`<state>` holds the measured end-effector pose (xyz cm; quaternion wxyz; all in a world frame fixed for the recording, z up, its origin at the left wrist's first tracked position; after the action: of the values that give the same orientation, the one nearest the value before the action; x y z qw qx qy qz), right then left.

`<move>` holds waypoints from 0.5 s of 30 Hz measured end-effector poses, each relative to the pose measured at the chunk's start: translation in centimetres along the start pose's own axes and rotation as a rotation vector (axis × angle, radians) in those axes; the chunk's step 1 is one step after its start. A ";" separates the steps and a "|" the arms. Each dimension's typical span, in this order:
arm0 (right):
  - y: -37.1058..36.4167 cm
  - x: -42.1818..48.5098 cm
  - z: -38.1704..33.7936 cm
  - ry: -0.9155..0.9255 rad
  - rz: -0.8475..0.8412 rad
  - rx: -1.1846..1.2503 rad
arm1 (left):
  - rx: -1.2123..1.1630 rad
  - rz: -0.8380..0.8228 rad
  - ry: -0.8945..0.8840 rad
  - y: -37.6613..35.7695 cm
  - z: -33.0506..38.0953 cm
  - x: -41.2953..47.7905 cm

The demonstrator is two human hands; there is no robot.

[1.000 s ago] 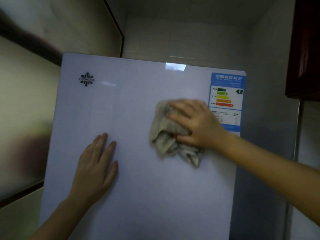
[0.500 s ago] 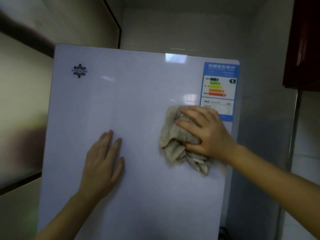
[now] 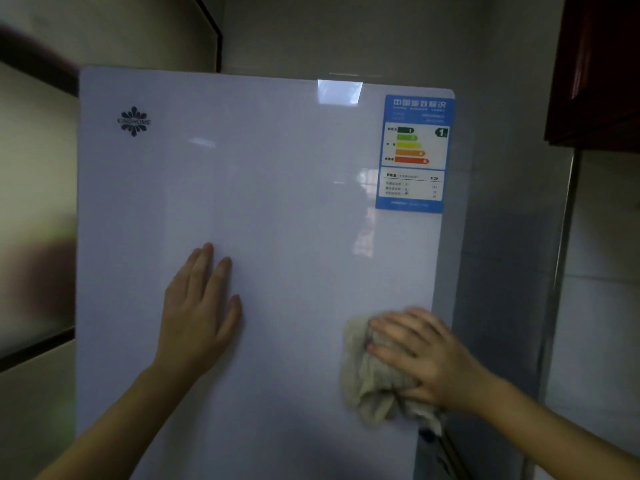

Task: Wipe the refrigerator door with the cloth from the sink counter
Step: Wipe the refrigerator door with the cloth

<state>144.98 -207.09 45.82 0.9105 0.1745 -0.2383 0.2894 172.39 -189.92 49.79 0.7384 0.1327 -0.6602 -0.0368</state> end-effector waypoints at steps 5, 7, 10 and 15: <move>2.7 4.1 8.9 -0.264 0.098 -0.043 | -0.007 0.009 0.002 0.1 0.2 -0.2; 3.5 5.2 11.5 -0.368 0.119 -0.047 | -0.006 0.005 0.003 0.2 0.2 -0.2; 3.9 5.4 12.5 -0.469 0.162 -0.045 | 0.004 -0.019 -0.015 0.2 0.0 -0.4; 2.9 3.7 7.4 -0.449 0.160 -0.016 | 0.018 -0.044 -0.069 0.3 -0.5 -1.0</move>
<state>143.40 -206.59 54.38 0.8102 0.2076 -0.4504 0.3125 172.70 -189.36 48.83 0.7130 0.1524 -0.6824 -0.0519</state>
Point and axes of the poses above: each hand's wrist, its own x-axis towards the middle knuckle, its own y-axis out of the back of the hand, z = x × y, the point moved 9 cm from there along x, towards the middle knuckle, and after that the axes turned 12 degrees about -x, right-handed, at the moved point
